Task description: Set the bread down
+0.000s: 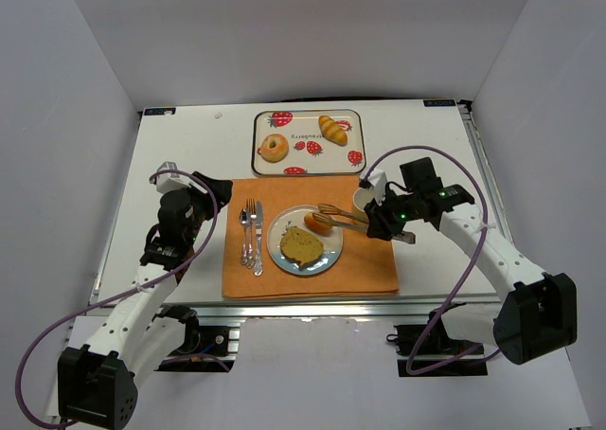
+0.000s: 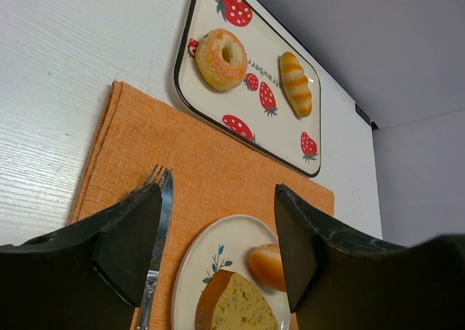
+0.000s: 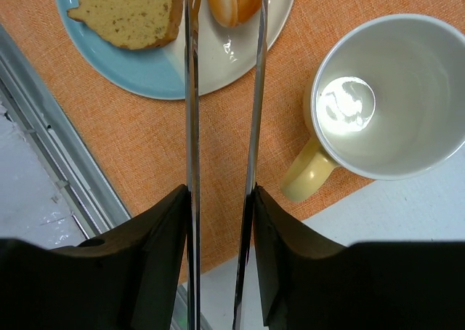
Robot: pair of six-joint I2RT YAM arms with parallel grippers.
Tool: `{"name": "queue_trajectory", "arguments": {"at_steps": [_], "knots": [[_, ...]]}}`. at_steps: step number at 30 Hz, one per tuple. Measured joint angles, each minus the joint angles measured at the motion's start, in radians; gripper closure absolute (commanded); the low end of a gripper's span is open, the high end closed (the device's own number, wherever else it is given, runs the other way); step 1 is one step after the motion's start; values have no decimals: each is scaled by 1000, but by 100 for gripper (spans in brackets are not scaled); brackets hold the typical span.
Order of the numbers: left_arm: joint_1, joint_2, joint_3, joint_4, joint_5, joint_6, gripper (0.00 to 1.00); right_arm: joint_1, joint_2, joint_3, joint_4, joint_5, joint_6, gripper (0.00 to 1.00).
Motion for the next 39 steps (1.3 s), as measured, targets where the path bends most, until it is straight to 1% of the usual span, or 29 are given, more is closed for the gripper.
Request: {"name": "queue_trajectory", "arguments": {"at_steps": [13,25,27,30,32,33,34,36,37,39], "knots": [[0,0,-13,2,0,0,27,0,-18,5,15,-17,1,55],[0,0,-13,3,0,0,27,1,-26,43,22,-35,15,55],[0,0,-13,3,0,0,27,1,-29,47,23,-37,18,56],[0,0,-13,3,0,0,28,1,-32,51,27,-39,24,60],[0,0,-13,3,0,0,29,1,-33,55,40,-39,34,65],[0,0,-13,3,0,0,31,1,-34,57,53,-37,46,68],[0,0,-13,3,0,0,37,1,-34,60,67,-33,59,74],[0,-1,-13,3,0,-5,46,-1,-35,70,93,-19,85,80],[0,-1,-13,3,0,-4,58,-4,-35,78,109,-10,103,89],[0,-2,-13,2,0,-6,70,-26,-35,95,140,3,137,99]]}}
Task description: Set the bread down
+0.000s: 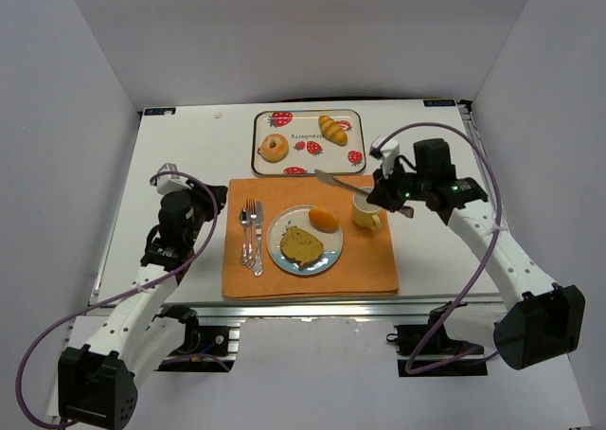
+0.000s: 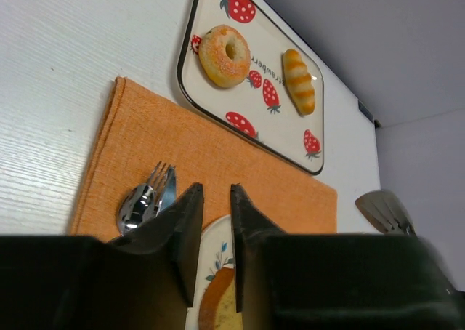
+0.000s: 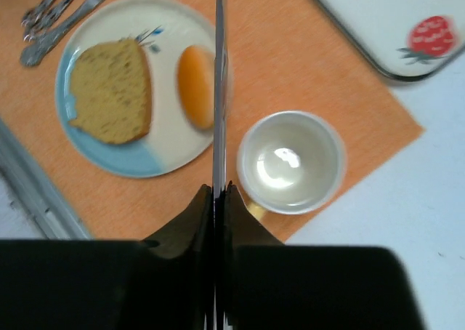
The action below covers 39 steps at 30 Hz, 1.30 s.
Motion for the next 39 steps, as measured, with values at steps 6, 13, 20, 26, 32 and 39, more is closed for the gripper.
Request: {"name": "queue_trajectory", "arguments": {"at_steps": [6,13,20,26,32,39], "knots": [[0,-18,0,-3,1,0,85,-249,35,29,134,14,145,100],[0,-24,-3,-1,10,-1,63,-452,135,-193,440,193,201,100],[0,-17,-3,5,19,0,37,-457,319,-314,538,260,196,87],[0,-18,-3,5,19,-3,28,-468,360,-314,555,276,159,45],[0,-17,-3,5,19,0,26,-486,367,-263,479,278,112,11],[0,8,-3,18,34,-1,51,-487,250,-160,399,293,55,11]]}}
